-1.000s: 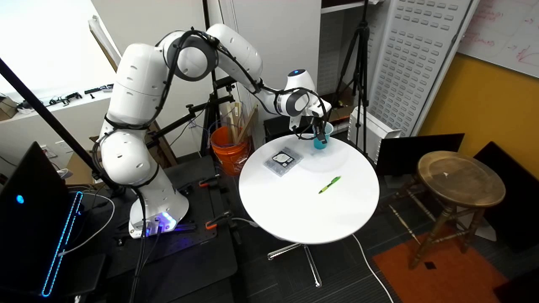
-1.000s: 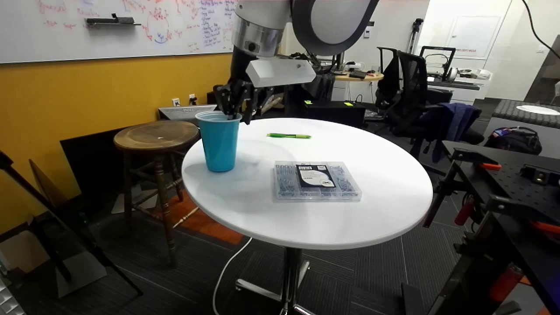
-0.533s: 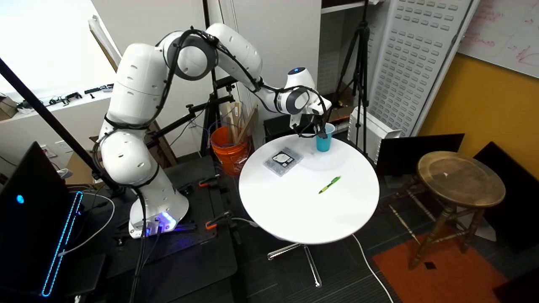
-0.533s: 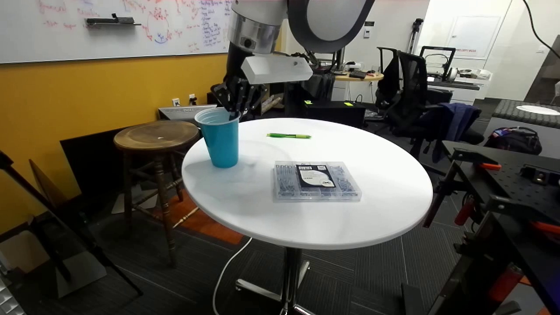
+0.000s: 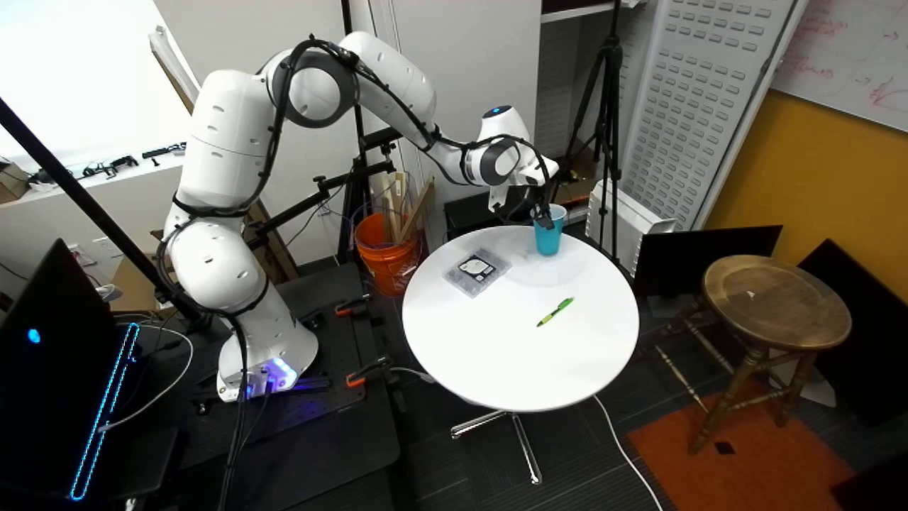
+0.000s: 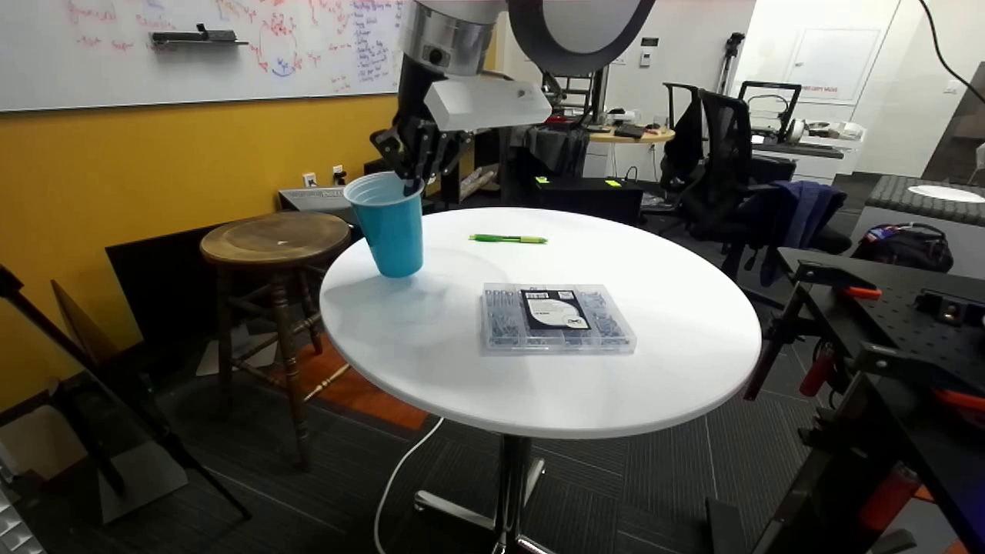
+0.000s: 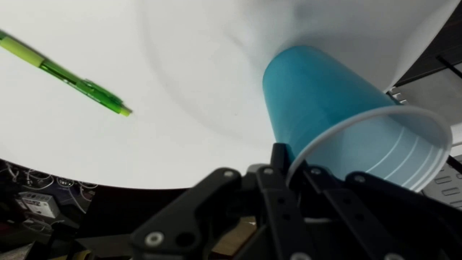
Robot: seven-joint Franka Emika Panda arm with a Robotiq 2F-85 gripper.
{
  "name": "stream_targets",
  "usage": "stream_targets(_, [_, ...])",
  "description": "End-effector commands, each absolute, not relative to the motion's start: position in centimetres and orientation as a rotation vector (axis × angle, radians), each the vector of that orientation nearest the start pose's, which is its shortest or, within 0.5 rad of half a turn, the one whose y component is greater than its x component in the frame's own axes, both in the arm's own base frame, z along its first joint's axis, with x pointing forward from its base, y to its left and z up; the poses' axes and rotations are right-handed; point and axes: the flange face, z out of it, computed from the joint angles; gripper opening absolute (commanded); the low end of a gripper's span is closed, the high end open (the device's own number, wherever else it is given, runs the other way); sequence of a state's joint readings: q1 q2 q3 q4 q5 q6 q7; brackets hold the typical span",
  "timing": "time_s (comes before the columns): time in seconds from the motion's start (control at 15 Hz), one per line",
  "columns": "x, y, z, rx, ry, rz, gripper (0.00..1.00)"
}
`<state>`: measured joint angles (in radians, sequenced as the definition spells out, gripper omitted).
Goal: Move the light blue cup to the right
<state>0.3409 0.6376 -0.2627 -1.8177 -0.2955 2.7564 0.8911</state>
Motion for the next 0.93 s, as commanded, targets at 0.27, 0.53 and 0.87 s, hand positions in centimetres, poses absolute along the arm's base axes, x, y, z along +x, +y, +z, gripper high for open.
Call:
stream_targets(0.27, [62.2, 4.3, 29.8, -3.070, 0.966, -0.730, 0.01])
stream_targets(0.53, [59.1, 1.6, 31.9, -3.023, 1.114, -0.768, 0.01])
stream_targets(0.87, [54.6, -0.9, 33.3, -2.959, 1.325, -0.771, 0.01])
